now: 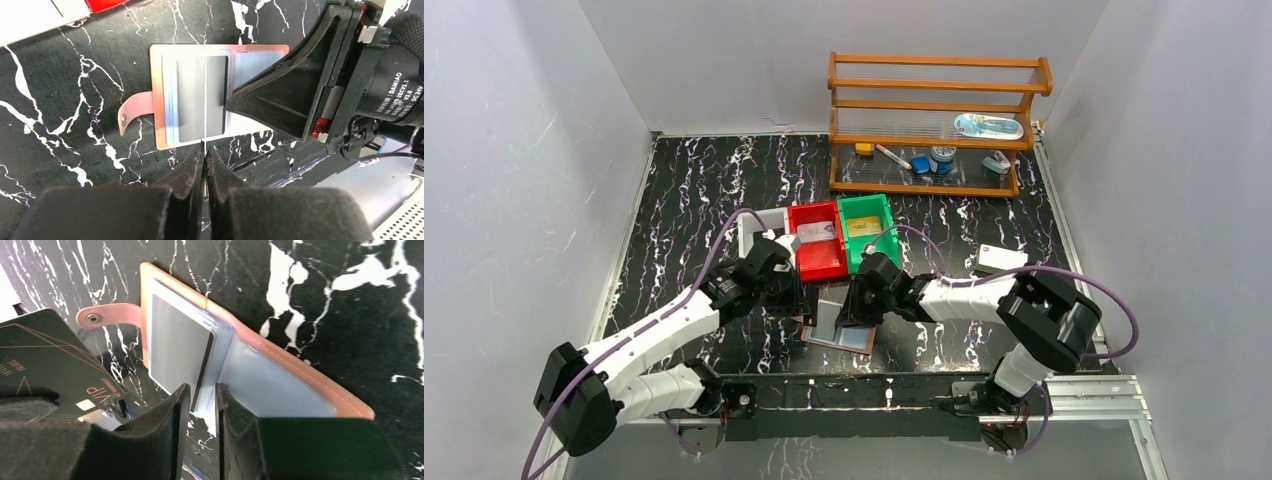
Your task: Take the credit cards out of the card holder
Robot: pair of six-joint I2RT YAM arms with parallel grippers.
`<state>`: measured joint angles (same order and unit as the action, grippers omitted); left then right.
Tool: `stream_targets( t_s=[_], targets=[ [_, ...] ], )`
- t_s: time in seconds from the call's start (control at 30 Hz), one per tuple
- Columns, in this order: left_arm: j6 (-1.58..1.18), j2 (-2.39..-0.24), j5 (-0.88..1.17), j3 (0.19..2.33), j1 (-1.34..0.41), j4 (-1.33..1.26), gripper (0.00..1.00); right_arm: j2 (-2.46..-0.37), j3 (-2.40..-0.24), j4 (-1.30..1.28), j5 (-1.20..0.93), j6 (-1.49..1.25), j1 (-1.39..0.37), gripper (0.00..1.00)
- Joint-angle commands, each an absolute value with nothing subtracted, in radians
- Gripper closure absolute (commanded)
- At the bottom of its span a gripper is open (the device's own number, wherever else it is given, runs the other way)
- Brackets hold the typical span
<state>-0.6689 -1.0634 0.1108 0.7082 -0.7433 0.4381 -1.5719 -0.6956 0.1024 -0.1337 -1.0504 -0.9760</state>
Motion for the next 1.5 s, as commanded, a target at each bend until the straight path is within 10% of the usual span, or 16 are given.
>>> stream_targets(
  t_s=[0.0, 0.47, 1.47],
  targets=[
    [-0.658, -1.028, 0.072, 0.732, -0.742, 0.474, 1.0, -1.543, -0.712, 0.037, -0.058, -1.044, -0.974, 0.65],
    [-0.656, -0.934, 0.065, 0.739, -0.741, 0.455, 1.0, -1.27, -0.603, 0.213, -0.057, -0.991, -0.963, 0.28],
    [-0.647, -0.908, 0.629, 0.635, -0.529, 0.164, 1.0, -1.198, -0.403, 0.73, -0.268, -1.114, -0.876, 0.38]
  ],
)
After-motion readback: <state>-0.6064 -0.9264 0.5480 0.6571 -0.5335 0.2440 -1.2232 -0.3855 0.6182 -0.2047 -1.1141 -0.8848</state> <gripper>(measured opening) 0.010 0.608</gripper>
